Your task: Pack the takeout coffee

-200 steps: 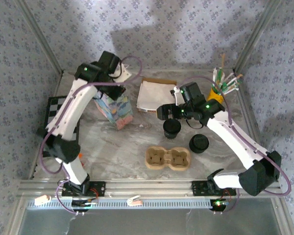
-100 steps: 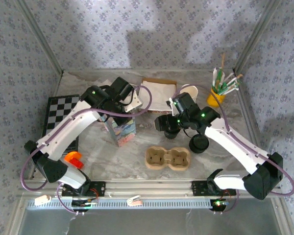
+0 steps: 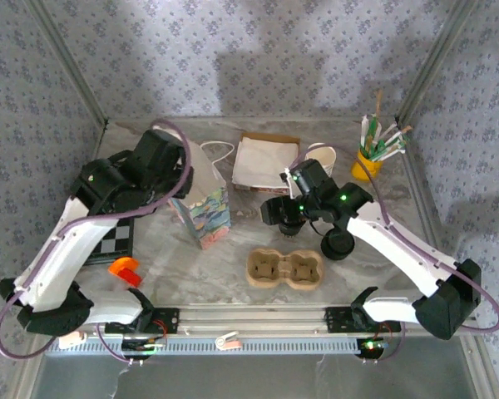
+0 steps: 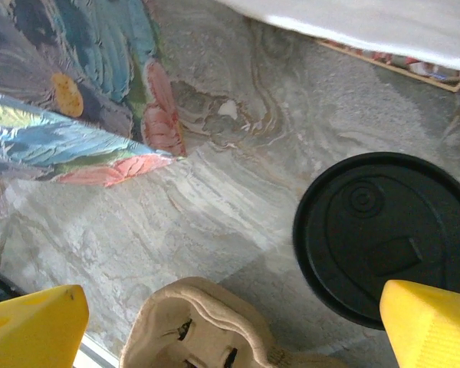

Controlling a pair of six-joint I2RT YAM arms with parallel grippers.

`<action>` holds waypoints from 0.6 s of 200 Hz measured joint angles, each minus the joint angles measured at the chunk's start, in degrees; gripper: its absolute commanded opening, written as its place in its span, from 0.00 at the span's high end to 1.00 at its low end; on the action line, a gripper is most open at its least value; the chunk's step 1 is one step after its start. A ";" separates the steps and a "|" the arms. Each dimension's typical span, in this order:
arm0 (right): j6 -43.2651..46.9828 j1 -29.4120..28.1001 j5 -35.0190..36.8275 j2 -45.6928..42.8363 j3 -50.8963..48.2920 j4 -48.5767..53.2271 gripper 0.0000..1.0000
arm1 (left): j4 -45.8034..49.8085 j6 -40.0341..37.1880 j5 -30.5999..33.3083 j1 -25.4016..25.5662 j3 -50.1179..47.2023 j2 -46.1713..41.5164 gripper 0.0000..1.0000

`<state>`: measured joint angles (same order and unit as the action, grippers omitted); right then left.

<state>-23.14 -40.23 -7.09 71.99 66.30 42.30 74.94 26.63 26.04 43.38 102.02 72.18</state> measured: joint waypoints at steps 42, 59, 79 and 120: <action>0.74 -3.06 -0.17 1.53 2.25 0.68 0.01 | -2.86 13.88 -0.02 -5.86 -11.39 -1.55 0.53; 1.05 -3.21 -0.24 1.53 2.43 0.66 0.01 | -4.74 16.79 -0.37 -7.63 -13.60 -0.79 0.53; 1.14 -3.21 -0.39 1.53 2.43 0.68 0.01 | -7.56 18.45 -1.60 -9.49 -15.58 -0.72 0.59; 1.16 -3.87 -0.57 1.57 2.64 0.87 0.01 | -11.80 18.95 -4.66 -12.74 -19.30 -0.44 0.64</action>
<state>-21.98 -44.10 -7.66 73.56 68.95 43.18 63.13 45.58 21.39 30.63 82.72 71.75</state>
